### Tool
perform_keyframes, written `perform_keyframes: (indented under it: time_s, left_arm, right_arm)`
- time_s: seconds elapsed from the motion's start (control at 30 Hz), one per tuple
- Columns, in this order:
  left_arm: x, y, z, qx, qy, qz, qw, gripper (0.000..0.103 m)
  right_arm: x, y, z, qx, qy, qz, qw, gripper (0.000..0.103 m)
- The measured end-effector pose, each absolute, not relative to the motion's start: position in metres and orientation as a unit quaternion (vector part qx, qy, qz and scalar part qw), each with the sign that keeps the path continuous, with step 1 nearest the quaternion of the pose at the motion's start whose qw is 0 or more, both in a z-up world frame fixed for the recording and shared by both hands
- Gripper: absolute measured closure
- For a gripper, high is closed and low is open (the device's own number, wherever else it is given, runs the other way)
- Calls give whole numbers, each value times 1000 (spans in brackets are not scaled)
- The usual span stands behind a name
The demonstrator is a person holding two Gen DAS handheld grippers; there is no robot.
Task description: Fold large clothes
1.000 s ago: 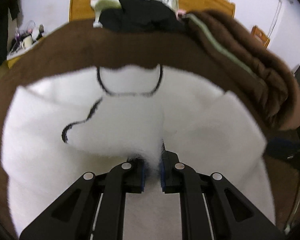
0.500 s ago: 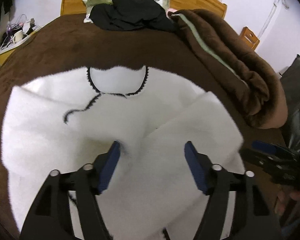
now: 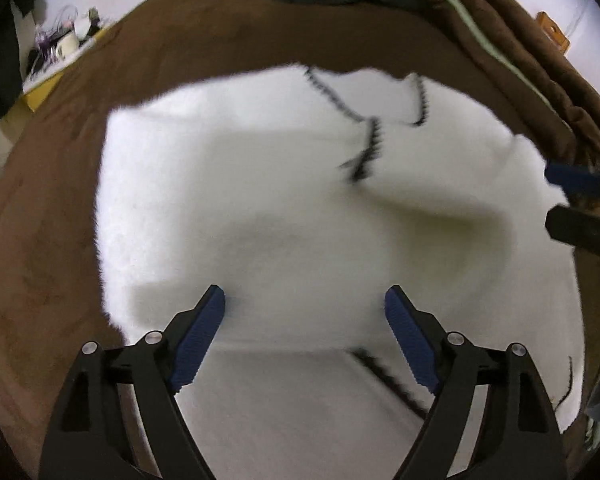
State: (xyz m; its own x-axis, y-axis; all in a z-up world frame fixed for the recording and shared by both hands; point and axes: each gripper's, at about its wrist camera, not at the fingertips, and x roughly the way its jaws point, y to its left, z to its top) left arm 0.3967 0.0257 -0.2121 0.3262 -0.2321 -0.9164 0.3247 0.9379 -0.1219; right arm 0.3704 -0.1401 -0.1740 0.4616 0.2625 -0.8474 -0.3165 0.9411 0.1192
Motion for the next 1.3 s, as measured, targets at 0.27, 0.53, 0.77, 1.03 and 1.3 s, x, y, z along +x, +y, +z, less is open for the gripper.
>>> perform_keyframes:
  time_s: [0.27,0.53,0.77,1.03,1.3]
  left_arm:
    - [407,39,-229,13,557,-186,810,22]
    - [404,37,-232,18,549,-183,816,22]
    - [400,36,-230,23,546,-175,819,22]
    - [394,32,-232,37,543,-169,822,22]
    - [392,36,-224,10,535,-166,828,23]
  right_arm:
    - [410,-86,-208,-73,527,183,827,33]
    - [399,-110,-210,-34,502,112,857,87]
    - [333,-163,-217,95,472,25,876,86]
    - [289,-191,-254,176,493,-9,852,78]
    - [286,-212,-223,244,458,-21,855,60]
